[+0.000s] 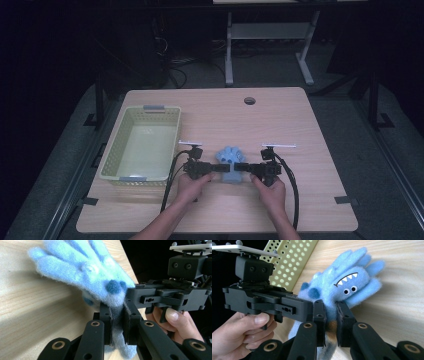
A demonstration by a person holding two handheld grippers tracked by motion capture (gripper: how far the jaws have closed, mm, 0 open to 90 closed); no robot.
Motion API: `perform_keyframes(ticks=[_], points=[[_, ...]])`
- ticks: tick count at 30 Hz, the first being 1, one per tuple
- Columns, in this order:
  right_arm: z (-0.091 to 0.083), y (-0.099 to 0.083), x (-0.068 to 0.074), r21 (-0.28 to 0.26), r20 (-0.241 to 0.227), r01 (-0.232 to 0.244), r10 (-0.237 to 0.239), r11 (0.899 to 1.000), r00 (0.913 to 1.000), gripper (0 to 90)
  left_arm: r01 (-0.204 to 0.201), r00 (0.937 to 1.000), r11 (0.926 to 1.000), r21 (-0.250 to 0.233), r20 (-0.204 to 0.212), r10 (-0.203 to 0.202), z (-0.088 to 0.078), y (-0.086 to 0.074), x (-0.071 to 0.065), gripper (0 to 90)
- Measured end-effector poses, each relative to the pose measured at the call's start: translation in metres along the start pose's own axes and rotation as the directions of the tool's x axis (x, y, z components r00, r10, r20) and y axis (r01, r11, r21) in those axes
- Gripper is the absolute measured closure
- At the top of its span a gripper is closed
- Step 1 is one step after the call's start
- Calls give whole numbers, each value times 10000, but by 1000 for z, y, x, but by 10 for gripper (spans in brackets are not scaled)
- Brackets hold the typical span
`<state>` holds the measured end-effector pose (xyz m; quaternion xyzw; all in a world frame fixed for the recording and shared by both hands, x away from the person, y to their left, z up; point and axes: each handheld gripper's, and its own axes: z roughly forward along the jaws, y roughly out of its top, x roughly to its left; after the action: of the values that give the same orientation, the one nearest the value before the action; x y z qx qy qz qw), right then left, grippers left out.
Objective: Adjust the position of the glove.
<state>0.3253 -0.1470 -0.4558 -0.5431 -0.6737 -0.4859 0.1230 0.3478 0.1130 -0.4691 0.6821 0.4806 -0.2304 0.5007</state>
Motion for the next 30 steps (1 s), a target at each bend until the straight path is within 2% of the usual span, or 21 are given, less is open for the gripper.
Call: perform_keyframes(ticks=[2,11,17,30], points=[[-1,2,2,-64,-73,39,-40,10000,10000,800,-2,9999,10000,-46,104,2,-2,1,-1,804],[-6,11,17,-314,-387,230,-242,9992,9990,799,-396,9991,9990,-217,128,399,-19,12,-16,806],[-6,18,29,-417,-517,414,-436,9983,9977,794,-486,9987,9982,-353,136,491,-32,17,-22,807],[4,35,54,-519,-886,688,-732,9963,9934,778,-726,9970,9956,-596,210,739,-65,29,-27,807]])
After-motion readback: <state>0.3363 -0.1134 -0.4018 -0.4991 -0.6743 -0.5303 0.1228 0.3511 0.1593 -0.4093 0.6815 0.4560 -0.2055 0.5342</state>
